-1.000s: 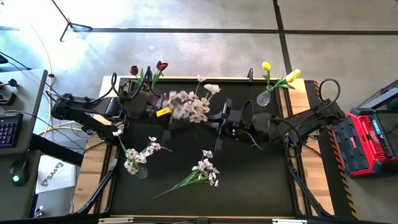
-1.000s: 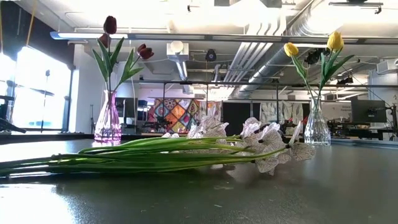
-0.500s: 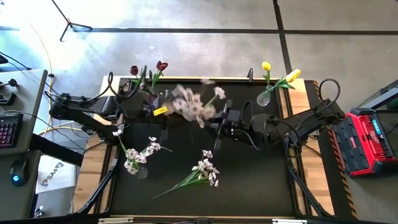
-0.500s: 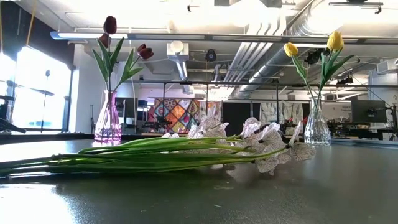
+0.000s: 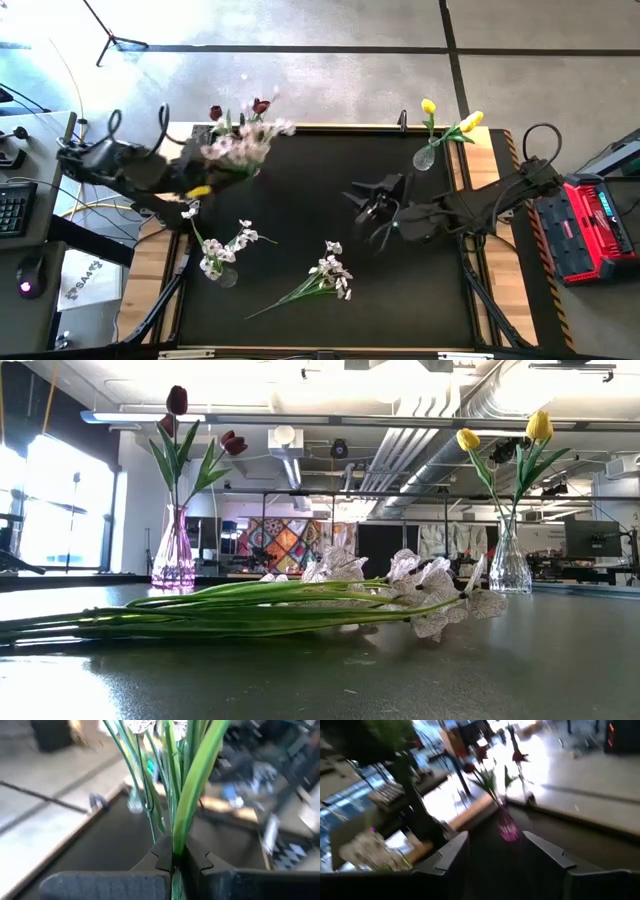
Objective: Sort flowers into vase by color
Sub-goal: Put the right white flowers into the bottom transparent flower vase
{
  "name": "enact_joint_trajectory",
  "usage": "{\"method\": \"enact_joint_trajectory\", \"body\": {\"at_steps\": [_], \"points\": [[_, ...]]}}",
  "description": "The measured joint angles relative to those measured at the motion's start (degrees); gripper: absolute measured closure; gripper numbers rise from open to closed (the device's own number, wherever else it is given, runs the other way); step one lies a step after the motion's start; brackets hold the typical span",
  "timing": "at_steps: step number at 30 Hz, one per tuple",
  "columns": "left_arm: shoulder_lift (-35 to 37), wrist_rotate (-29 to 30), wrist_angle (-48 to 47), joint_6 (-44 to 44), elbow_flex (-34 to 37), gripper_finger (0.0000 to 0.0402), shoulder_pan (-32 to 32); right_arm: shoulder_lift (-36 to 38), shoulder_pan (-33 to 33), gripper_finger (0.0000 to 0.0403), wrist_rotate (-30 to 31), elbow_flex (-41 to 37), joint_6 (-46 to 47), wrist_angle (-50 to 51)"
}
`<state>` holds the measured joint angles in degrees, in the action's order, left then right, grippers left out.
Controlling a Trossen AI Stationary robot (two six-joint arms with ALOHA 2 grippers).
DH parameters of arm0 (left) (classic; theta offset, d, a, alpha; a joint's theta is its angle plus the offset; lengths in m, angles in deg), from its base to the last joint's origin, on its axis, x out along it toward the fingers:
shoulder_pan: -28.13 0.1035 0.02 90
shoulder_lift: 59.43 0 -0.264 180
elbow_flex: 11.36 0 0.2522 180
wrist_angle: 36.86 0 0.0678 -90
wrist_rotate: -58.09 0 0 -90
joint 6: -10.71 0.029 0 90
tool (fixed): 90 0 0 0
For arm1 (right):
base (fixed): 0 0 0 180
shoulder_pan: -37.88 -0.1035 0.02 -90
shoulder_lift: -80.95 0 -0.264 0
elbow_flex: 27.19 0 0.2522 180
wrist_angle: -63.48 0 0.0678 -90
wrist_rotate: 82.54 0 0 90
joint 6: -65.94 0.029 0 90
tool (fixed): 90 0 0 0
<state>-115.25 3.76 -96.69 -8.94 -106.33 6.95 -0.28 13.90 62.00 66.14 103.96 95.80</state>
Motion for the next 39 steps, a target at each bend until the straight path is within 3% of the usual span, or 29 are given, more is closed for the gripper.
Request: {"method": "enact_joint_trajectory", "body": {"at_steps": [4, 7, 13, 19, 33, 39], "points": [[4.44, -5.56, -11.38, -2.25, 0.02, 0.0401, -6.27, 0.00, -0.57, 0.0235, -0.44, -0.02, 11.23, 10.62], [7.53, -5.99, -13.59, -4.09, 0.02, 0.0401, -10.61, -0.29, -0.57, 0.0235, -1.15, -0.04, 15.79, 14.08], [12.12, 0.59, -13.84, 0.32, 0.73, 0.0401, -16.29, -0.41, -0.55, 0.0236, -1.59, -0.04, 16.02, 12.70], [16.91, 0.55, -13.56, -2.30, 8.04, 0.0401, -18.53, -0.43, -1.54, 0.0236, -2.49, -0.04, 16.51, 12.07], [30.47, -0.53, 5.86, -2.72, 32.15, 0.0401, -24.50, -0.46, -2.83, 0.0236, -4.32, -0.04, 18.91, 12.26], [32.60, -3.82, 10.14, -4.24, 37.67, 0.0401, -26.24, -0.46, -2.80, 0.0236, -5.24, -0.04, 19.15, 12.24]]}}
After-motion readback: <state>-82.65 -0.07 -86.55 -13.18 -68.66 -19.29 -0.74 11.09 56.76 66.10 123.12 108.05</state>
